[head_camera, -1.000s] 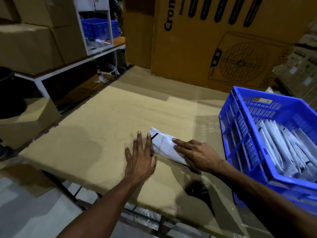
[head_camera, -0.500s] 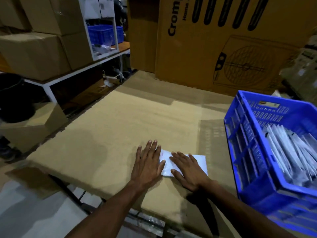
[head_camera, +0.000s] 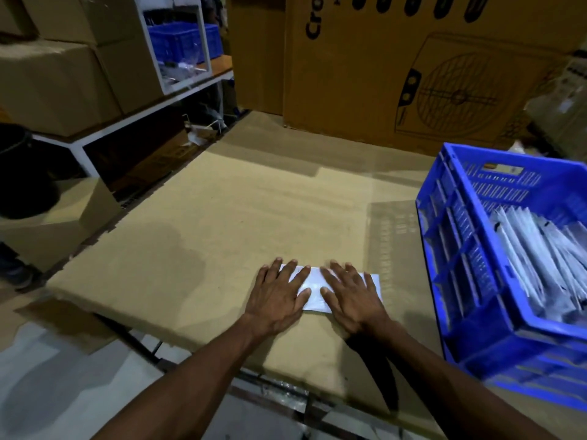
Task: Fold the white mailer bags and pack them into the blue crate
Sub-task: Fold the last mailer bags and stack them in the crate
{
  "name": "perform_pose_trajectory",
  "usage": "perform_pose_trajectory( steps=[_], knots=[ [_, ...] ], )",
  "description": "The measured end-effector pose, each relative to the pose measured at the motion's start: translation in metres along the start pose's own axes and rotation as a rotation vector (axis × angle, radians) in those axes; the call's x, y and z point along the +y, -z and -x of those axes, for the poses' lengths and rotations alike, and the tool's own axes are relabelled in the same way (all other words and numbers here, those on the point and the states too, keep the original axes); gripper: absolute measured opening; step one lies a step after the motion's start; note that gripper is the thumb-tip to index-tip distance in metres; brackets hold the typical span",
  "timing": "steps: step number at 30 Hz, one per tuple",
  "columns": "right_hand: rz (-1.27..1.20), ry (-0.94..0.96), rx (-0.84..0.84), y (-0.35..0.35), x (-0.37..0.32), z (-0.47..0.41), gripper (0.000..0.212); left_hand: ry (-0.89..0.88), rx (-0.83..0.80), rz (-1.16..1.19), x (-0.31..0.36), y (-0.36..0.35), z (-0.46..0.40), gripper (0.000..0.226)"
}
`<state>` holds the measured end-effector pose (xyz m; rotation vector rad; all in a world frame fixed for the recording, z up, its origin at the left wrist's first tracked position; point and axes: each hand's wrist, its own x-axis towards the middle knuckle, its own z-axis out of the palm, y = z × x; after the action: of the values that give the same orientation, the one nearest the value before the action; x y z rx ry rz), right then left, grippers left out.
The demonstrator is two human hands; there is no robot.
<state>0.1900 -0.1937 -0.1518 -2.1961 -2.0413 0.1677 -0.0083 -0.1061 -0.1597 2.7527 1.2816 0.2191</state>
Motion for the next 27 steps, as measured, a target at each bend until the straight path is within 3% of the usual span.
perform_pose_trajectory(
  steps=[4,14,19,27],
  knots=[
    [-0.024,-0.102,0.063,-0.004,0.019,0.022,0.076,0.006,-0.018,0.001,0.002,0.002,0.003,0.066],
    [-0.009,-0.268,-0.076,0.013,0.009,0.012,0.074,0.025,-0.074,-0.007,0.005,0.005,0.006,0.080],
    [0.027,-0.054,-0.046,0.012,-0.006,-0.009,0.094,0.030,-0.076,-0.019,0.005,0.004,0.005,0.082],
    [0.043,-0.052,0.032,0.006,0.001,0.001,0.068,0.056,-0.062,-0.009,0.004,-0.004,0.009,0.081]
  ],
)
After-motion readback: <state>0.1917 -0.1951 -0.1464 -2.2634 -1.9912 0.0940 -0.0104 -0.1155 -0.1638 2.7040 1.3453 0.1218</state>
